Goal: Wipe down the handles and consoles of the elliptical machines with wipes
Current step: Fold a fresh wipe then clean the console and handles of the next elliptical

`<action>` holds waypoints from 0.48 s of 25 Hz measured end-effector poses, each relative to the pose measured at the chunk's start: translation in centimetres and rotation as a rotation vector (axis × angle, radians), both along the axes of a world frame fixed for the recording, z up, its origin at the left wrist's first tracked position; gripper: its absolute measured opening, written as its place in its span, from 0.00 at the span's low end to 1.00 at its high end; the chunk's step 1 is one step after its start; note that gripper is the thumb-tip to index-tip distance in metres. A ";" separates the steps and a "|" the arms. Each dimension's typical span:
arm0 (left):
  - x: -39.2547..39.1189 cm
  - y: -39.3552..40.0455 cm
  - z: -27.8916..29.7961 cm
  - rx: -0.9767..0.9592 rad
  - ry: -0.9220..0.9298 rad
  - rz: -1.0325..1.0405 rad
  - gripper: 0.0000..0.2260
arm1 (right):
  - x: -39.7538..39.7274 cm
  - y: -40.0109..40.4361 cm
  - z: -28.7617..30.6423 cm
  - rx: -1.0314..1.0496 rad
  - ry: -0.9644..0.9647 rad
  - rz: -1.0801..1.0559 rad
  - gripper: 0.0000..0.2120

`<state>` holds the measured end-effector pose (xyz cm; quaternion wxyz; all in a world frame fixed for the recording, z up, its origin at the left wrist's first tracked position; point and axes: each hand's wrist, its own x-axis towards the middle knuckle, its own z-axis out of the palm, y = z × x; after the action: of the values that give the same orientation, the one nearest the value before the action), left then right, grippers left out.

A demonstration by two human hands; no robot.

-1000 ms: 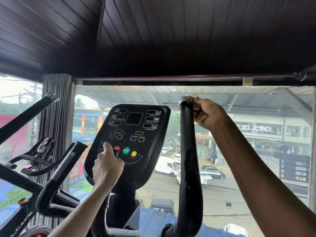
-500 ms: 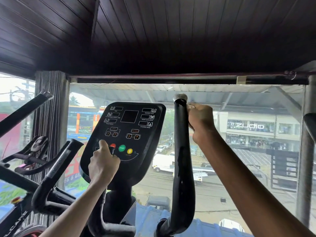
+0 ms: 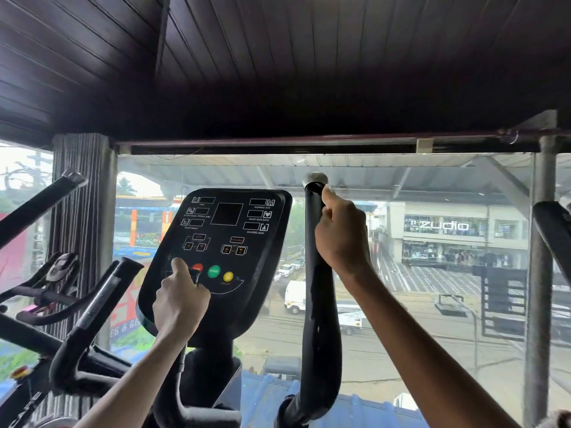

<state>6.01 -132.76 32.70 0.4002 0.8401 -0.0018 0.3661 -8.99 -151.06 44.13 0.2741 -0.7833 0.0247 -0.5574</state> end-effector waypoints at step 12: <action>0.0 -0.1 0.1 0.000 0.003 0.007 0.12 | -1.2 -0.1 -0.9 -0.025 0.027 -0.035 0.20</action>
<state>5.96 -132.81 32.76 0.3988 0.8408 0.0017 0.3661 -10.23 -151.12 43.27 0.2541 -0.7935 0.0349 -0.5519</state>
